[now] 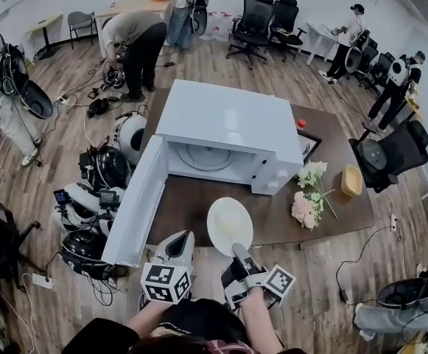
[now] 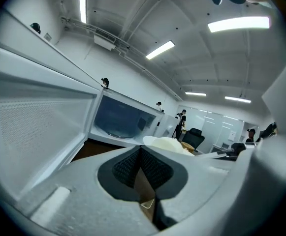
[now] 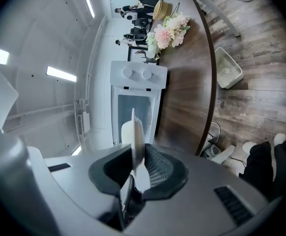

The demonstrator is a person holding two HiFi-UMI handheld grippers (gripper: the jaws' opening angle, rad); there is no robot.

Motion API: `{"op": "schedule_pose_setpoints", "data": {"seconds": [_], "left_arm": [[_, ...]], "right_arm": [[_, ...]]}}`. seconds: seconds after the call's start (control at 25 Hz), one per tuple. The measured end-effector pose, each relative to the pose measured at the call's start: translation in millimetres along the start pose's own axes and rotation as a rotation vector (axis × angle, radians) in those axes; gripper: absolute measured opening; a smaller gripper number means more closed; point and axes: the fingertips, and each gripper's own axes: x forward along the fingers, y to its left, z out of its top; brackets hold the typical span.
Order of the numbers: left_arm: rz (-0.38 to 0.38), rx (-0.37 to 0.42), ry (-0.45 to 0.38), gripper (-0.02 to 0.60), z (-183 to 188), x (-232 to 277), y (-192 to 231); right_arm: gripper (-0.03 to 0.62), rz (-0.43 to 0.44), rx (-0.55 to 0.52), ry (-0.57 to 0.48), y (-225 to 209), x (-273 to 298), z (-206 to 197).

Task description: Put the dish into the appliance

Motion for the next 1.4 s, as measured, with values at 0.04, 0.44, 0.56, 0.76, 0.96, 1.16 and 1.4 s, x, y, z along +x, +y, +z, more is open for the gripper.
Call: {"op": "schedule_pose_setpoints", "data": {"seconds": [0.04, 0.44, 0.56, 0.76, 0.96, 1.16, 1.4], "left_arm": [[-0.008, 0.003, 0.001, 0.006, 4.3, 6.8, 3.9], [-0.038, 0.023, -0.011, 0.006, 36.7, 48.0, 32.6], [-0.027, 0.021, -0.03, 0.006, 42.1, 50.8, 34.5], [-0.014, 0.013, 0.0, 0.006, 41.9, 54.3, 37.4], [0.024, -0.005, 0.016, 0.006, 48.7, 60.3, 45.2], [0.046, 0.005, 0.001, 0.006, 55.9, 68.5, 47.2], [0.071, 0.029, -0.03, 0.006, 68.2, 82.2, 52.3]], "right_arm": [[0.066, 0.002, 0.001, -0.009, 2.0, 6.2, 2.0], [0.066, -0.017, 0.001, -0.059, 5.7, 64.6, 11.8], [0.067, -0.006, 0.018, -0.056, 8.1, 83.1, 11.4], [0.066, -0.016, 0.014, -0.04, 11.7, 104.7, 15.7], [0.067, -0.065, 0.036, -0.03, 5.1, 123.8, 27.8], [0.067, -0.096, 0.026, -0.011, -3.2, 148.5, 42.5], [0.069, -0.116, 0.044, 0.016, -11.9, 182.5, 57.2]]}}
